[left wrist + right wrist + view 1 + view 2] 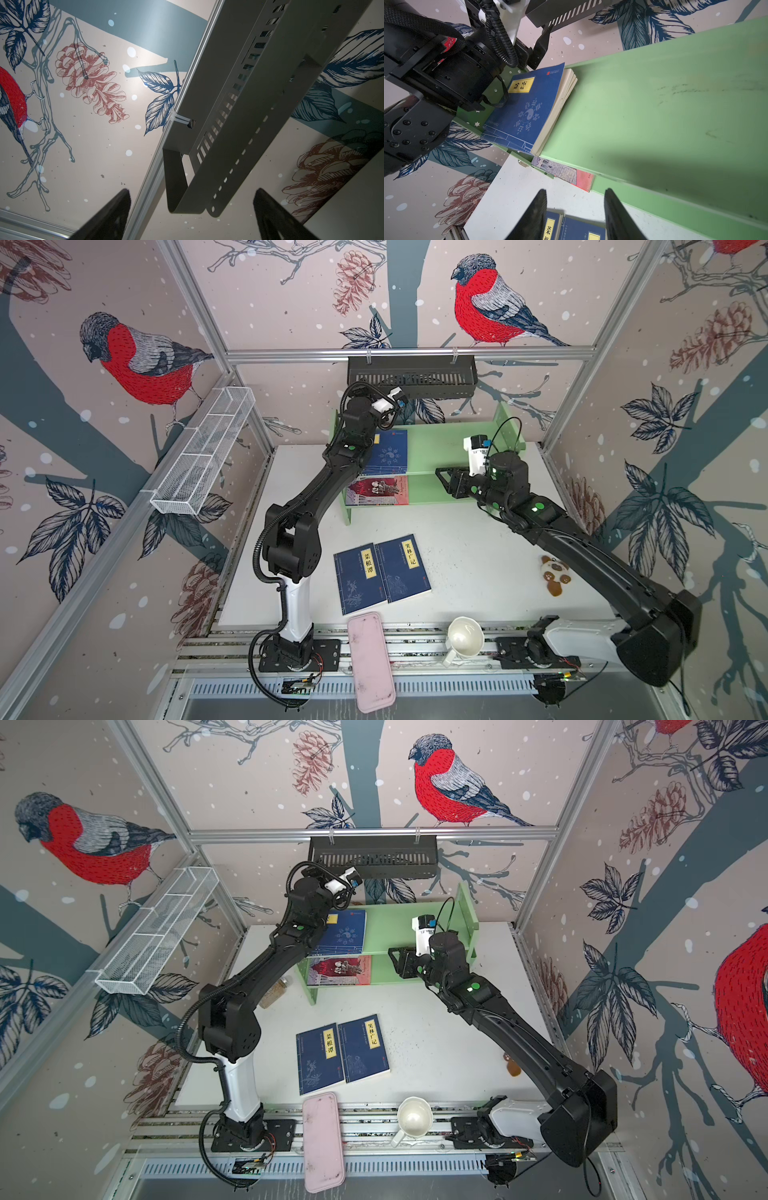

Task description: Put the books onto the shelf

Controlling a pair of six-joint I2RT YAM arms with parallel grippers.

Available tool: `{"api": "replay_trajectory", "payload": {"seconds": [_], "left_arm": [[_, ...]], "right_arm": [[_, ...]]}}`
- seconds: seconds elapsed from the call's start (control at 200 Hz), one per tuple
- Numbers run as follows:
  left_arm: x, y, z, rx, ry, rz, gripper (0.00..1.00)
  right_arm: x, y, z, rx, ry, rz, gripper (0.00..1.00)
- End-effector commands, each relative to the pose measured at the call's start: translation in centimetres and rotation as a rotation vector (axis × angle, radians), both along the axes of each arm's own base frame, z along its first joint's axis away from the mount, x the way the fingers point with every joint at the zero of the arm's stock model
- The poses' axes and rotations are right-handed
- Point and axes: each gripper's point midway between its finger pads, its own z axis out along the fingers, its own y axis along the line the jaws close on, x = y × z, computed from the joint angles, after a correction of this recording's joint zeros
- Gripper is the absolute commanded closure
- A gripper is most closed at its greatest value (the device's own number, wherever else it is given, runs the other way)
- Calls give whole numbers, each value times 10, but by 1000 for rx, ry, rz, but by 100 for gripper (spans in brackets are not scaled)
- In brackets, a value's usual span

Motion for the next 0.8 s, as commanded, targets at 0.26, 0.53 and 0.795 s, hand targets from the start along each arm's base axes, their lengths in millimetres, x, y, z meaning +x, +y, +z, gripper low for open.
{"api": "replay_trajectory", "payload": {"seconds": [0.26,0.53,0.795], "left_arm": [[-6,6,14,-24,-18,-3,8],[-6,7,11,-21,-6,0,9],[-4,8,4,-17,-3,3,9]], "right_arm": [[2,4,13,25,-35,7,54],[2,5,10,23,-28,13,54],[2,5,9,21,-29,13,54]]}}
